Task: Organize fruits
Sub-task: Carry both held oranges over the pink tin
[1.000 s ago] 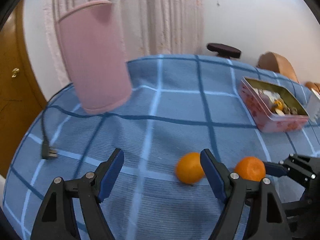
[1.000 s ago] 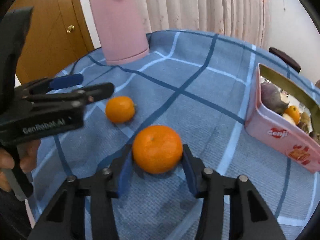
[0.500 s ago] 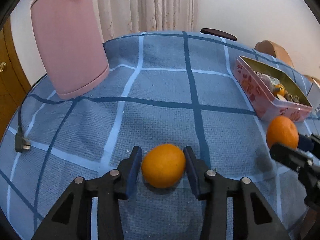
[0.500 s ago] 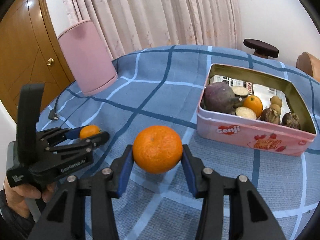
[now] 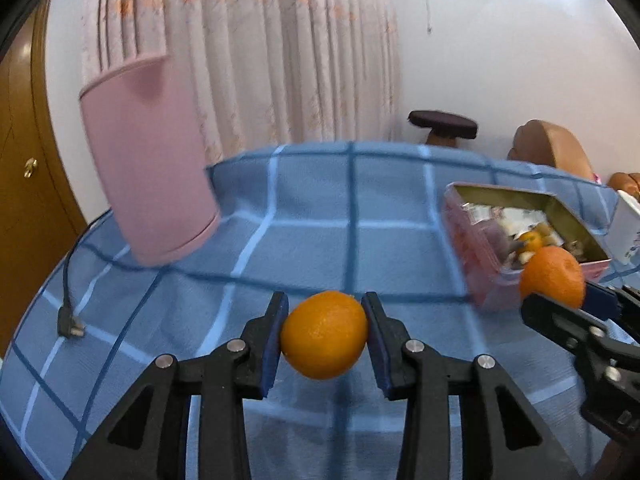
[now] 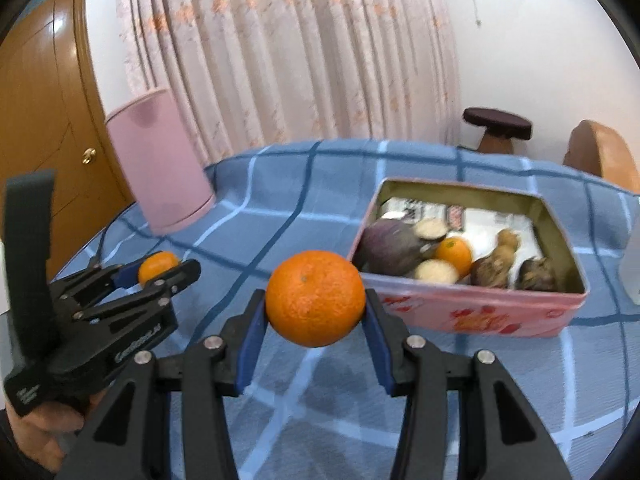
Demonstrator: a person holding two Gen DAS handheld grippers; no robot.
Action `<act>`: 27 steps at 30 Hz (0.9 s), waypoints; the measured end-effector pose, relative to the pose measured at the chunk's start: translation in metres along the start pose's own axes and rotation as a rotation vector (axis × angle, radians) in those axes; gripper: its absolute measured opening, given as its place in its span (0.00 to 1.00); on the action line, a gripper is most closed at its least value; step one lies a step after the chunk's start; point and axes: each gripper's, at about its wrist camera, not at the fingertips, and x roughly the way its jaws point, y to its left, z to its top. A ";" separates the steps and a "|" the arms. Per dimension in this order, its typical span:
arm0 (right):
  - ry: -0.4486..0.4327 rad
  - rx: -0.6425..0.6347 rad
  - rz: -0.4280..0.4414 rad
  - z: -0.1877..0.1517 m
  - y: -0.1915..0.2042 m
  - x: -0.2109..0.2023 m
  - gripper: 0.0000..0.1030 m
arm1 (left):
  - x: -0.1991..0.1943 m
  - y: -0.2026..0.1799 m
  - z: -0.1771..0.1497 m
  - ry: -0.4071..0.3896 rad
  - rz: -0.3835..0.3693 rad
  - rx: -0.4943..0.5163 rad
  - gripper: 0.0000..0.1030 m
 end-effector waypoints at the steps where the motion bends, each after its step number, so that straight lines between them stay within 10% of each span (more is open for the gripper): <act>1: -0.013 0.008 -0.010 0.002 -0.005 -0.003 0.48 | -0.002 -0.006 0.003 -0.013 -0.007 0.005 0.39; 27: -0.151 0.212 -0.353 0.033 -0.143 -0.027 0.48 | 0.033 -0.149 0.059 -0.047 -0.184 0.068 0.39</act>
